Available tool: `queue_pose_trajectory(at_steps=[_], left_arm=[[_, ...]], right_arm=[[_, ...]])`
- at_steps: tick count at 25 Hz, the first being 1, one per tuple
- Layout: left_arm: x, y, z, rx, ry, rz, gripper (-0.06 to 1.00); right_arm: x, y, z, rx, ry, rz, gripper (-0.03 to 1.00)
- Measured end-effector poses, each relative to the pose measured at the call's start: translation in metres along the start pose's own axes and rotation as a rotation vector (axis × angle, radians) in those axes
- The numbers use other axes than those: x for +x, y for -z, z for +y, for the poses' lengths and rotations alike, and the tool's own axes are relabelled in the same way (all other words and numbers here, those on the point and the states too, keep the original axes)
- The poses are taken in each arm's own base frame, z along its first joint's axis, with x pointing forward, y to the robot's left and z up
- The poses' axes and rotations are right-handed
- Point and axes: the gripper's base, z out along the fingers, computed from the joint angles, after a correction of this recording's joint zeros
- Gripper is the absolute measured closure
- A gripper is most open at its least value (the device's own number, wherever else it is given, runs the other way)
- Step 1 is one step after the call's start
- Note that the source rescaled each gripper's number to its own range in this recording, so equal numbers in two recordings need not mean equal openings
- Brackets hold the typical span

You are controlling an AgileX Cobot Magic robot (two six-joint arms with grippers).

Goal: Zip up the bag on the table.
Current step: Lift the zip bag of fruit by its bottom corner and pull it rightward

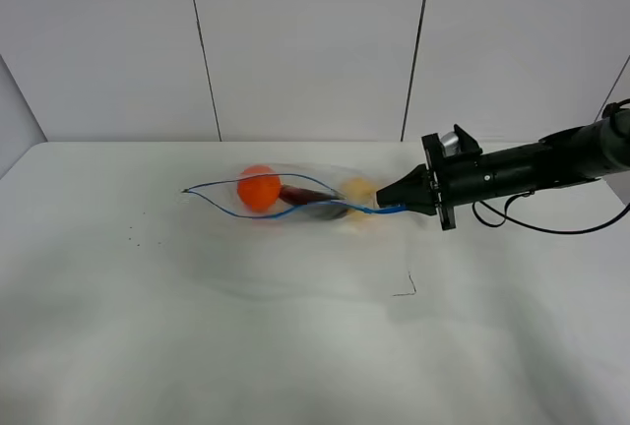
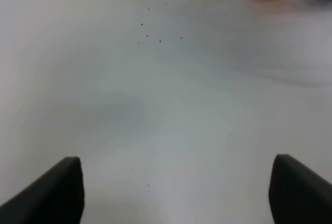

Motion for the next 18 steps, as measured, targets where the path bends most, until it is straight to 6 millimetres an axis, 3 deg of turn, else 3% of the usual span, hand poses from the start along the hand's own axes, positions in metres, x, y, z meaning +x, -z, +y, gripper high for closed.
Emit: queue_pose_trajectory(at_steps=[4, 18], left_arm=[[0.0000, 0.0000, 0.0000, 0.000, 0.000, 0.000, -0.06], [-0.0003, 0.0000, 0.0000, 0.000, -0.001, -0.003, -0.06]], right_arm=[[-0.0007, 0.0042, 0.0103, -0.006, 0.021, -0.014, 0.97], [-0.0006, 0.0042, 0.0102, -0.005, 0.021, -0.012, 0.97]])
